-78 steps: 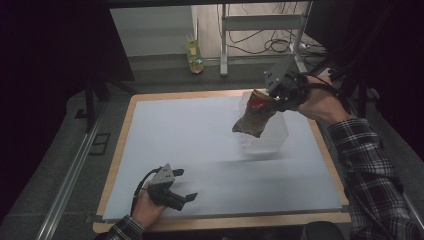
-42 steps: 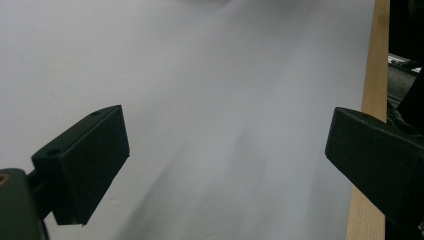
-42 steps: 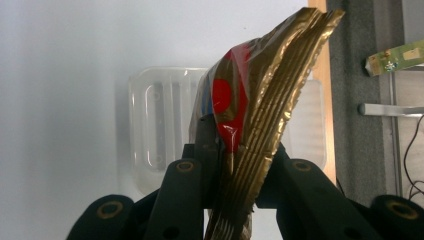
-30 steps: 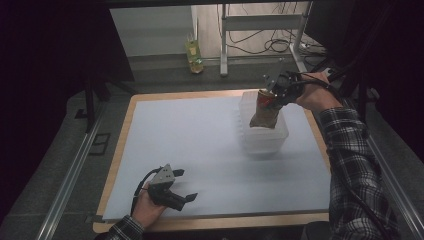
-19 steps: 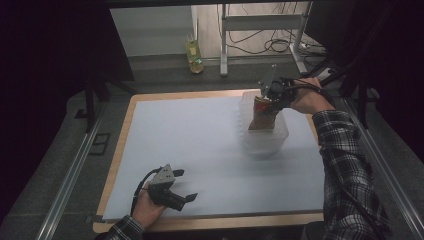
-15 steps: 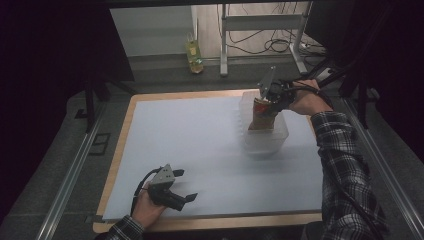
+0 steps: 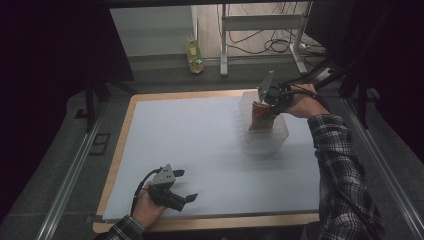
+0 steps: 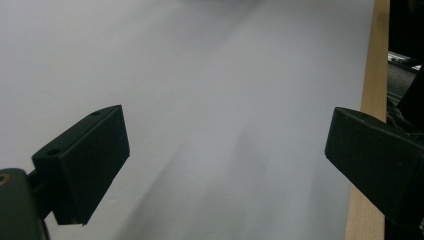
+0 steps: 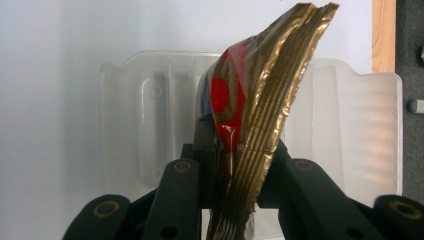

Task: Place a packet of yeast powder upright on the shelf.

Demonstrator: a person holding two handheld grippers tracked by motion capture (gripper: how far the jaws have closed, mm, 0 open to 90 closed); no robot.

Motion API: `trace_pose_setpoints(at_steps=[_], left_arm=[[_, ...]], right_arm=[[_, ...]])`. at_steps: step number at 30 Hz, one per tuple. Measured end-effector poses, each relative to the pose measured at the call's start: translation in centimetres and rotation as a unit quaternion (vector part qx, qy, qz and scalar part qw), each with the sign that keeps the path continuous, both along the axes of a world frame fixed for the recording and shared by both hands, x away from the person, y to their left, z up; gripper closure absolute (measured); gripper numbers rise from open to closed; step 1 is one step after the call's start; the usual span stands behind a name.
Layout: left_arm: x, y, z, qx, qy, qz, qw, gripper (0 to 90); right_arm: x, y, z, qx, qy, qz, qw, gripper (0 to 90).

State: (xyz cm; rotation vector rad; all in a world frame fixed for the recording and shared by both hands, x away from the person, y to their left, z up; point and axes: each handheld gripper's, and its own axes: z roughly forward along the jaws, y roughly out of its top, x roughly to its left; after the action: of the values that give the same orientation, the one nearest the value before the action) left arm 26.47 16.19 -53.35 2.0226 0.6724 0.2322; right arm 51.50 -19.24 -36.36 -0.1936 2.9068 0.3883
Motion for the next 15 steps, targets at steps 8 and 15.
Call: trace_pose_setpoints(at_steps=[8,15], left_arm=[[-0.02,-0.02,0.02,0.001,-0.002,0.0,1.0,3.9],[0.01,-0.01,-0.02,0.002,-0.001,-0.001,1.0,3.9]], right_arm=[[0.03,-0.27,-0.46,-0.006,0.004,-0.014,0.9999,70.9],[0.04,-0.36,-0.8,-0.006,0.007,-0.018,0.9998,62.0]])
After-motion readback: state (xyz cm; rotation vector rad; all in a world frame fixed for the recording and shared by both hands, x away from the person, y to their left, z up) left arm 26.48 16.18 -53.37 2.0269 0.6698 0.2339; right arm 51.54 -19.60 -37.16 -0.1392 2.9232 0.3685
